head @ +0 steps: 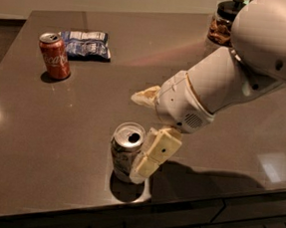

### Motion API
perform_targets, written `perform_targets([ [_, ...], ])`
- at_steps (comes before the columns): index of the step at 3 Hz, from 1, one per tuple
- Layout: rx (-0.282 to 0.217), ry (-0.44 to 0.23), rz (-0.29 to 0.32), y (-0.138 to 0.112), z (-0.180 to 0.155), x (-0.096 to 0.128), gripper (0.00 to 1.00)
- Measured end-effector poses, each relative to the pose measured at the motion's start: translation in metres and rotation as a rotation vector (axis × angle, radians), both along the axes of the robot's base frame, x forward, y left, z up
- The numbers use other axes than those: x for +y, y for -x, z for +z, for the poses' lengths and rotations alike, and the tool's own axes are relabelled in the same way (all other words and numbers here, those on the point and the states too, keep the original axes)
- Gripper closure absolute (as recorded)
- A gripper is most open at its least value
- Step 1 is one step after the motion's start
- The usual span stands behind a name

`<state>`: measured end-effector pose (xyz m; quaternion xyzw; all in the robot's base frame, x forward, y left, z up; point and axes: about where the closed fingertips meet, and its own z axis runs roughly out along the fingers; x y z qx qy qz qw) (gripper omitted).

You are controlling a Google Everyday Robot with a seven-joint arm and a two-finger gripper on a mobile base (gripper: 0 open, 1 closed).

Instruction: Knock 7up can over

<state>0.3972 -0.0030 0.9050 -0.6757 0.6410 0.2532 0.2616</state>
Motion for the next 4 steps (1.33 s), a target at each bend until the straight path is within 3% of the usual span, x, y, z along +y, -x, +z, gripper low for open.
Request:
perform_targets([
  [1, 0.015, -0.057, 0.027, 0.004, 0.000, 0.021, 0.26],
  [2, 0.034, -0.073, 0.039, 0.007, -0.002, 0.027, 0.49],
  [3, 0.022, -0.058, 0.026, 0.000, 0.005, 0.025, 0.72],
  [4, -0.010, 0.026, -0.007, -0.021, 0.016, 0.013, 0.96],
])
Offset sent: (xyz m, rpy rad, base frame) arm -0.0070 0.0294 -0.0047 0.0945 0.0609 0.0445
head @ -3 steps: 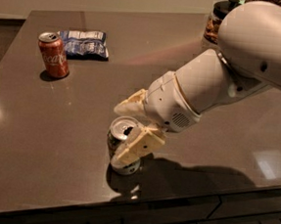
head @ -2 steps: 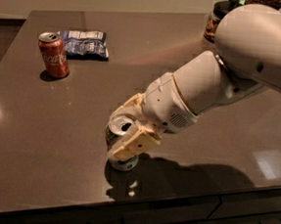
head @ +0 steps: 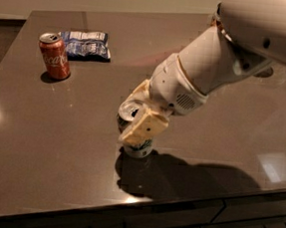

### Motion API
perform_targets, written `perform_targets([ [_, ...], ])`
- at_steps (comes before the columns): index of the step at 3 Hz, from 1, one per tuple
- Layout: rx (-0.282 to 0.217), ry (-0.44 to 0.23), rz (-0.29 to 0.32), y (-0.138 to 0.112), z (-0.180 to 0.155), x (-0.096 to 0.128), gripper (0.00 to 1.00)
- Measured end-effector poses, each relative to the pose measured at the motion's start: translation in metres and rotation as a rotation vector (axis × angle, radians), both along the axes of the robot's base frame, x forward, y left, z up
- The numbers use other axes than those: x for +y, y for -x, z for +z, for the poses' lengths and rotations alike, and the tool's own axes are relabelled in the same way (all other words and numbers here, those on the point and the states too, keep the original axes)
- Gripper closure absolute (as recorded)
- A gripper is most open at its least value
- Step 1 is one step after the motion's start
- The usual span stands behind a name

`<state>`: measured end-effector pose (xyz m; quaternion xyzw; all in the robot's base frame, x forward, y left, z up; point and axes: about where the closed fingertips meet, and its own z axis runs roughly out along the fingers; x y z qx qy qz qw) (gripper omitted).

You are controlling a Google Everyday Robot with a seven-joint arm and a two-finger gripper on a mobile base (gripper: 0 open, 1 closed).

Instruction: Knock 7up can over

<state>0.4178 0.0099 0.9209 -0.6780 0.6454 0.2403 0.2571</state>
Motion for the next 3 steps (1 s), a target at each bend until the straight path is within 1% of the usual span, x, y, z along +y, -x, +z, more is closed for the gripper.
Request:
perform_targets([
  [1, -0.048, 0.140, -0.042, -0.029, 0.014, -0.017, 1.00],
  [2, -0.095, 0.288, -0.062, -0.053, 0.016, -0.031, 1.00],
  [3, -0.143, 0.406, -0.041, -0.071, 0.009, -0.034, 1.00],
])
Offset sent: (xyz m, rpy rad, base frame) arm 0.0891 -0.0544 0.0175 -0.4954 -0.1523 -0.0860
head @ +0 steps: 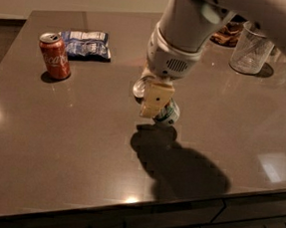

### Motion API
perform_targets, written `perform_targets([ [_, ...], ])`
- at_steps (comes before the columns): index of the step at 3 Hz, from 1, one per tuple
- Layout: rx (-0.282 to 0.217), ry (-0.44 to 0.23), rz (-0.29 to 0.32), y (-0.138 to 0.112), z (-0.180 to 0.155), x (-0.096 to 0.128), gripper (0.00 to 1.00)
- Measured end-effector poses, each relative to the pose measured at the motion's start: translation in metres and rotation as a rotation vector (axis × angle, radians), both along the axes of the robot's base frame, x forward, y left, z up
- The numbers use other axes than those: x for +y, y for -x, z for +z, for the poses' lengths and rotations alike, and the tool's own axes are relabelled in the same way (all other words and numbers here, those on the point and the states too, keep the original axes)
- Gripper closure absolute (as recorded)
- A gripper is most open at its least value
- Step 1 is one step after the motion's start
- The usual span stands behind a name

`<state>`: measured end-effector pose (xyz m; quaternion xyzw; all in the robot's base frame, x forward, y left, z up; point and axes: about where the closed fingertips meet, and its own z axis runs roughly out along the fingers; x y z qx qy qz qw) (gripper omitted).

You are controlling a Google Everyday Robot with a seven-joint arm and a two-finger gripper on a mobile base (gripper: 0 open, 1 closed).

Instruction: Knock 7up can over

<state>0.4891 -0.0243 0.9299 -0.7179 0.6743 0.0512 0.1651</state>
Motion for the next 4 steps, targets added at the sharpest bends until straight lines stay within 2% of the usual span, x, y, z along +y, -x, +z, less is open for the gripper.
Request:
perform_targets([
  [1, -0.014, 0.129, 0.050, -0.017, -0.019, 0.000, 0.99],
  [3, 0.014, 0.225, 0.115, -0.029, -0.045, -0.003, 0.54],
  [4, 0.034, 0.234, 0.137, -0.029, -0.053, -0.006, 0.31],
])
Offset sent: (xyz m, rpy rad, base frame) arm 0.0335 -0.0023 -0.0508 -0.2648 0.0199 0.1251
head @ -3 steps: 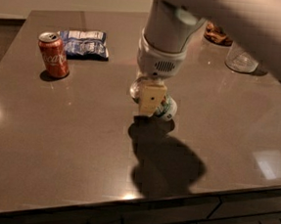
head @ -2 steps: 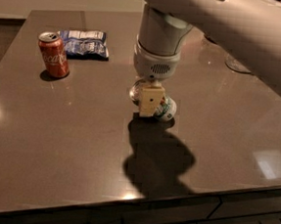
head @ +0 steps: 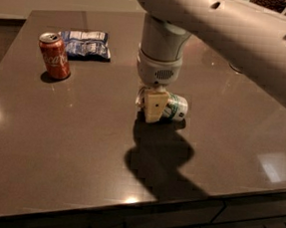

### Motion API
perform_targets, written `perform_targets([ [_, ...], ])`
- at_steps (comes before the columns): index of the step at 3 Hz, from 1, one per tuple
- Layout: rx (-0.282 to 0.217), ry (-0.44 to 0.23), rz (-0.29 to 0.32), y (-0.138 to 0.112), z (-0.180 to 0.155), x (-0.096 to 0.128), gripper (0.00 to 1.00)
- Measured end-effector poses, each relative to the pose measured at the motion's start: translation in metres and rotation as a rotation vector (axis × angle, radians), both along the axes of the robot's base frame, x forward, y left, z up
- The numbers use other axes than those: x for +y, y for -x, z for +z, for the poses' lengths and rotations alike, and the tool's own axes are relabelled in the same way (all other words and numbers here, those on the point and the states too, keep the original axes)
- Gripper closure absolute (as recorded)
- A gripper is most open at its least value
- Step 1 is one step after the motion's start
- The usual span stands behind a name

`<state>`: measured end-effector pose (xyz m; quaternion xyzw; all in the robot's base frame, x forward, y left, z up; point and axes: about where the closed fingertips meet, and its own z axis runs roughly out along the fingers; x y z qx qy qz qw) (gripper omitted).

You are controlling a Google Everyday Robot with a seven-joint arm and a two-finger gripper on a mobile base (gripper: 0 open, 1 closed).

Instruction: Knock 7up can over

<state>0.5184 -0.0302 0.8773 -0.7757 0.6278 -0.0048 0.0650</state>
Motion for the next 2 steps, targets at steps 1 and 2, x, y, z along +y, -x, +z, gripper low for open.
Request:
perform_targets([
  [1, 0.026, -0.048, -0.008, 0.0002, -0.0053, -0.0041, 0.00],
  [2, 0.026, -0.048, -0.008, 0.0002, -0.0053, -0.0041, 0.00],
])
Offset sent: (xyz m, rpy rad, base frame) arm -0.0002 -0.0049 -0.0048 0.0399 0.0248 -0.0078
